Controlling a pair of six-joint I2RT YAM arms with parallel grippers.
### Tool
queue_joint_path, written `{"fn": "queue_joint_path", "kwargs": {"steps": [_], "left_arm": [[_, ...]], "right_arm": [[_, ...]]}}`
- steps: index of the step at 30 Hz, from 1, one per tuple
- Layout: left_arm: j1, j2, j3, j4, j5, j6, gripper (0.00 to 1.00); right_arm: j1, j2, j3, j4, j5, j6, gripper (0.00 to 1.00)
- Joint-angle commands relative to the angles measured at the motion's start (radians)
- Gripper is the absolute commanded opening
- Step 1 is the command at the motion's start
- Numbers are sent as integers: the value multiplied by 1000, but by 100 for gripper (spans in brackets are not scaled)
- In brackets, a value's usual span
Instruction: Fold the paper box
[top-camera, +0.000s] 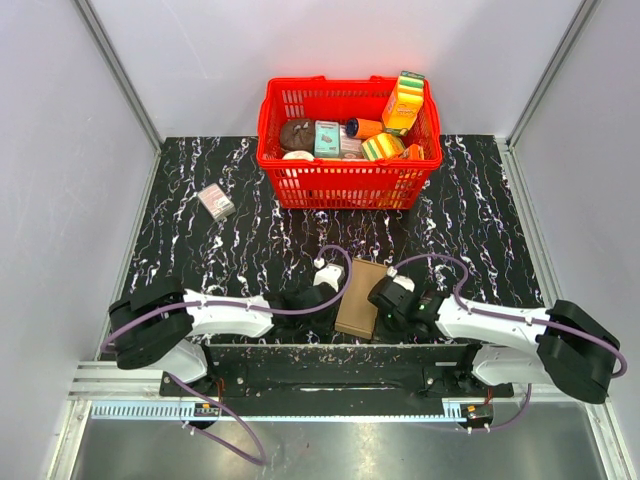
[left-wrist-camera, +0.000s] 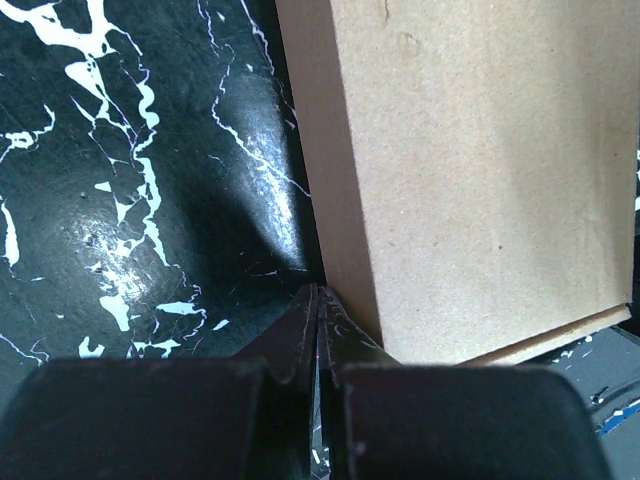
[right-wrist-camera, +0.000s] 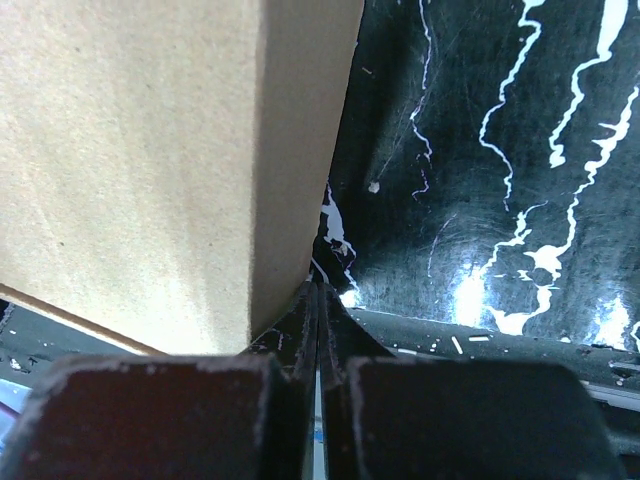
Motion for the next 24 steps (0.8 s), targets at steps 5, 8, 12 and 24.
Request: {"fn": "queue_joint_path", "kwargs": {"steps": [5,8,12,24], "left_arm": [[-24,25,44,39,20,-11,0],[-30,29,50,42,23,-11,0],[-40,43,61,50,29,-16,0],[-25,-38,3,-42,-71,-26,0]], "right_arm": [[13,44,35,41,75,6,0],[11,53,34,69,73,0,0],[11,46,32,94,73,-7,0],[-4,-13,52,-78,225,2,1]]}}
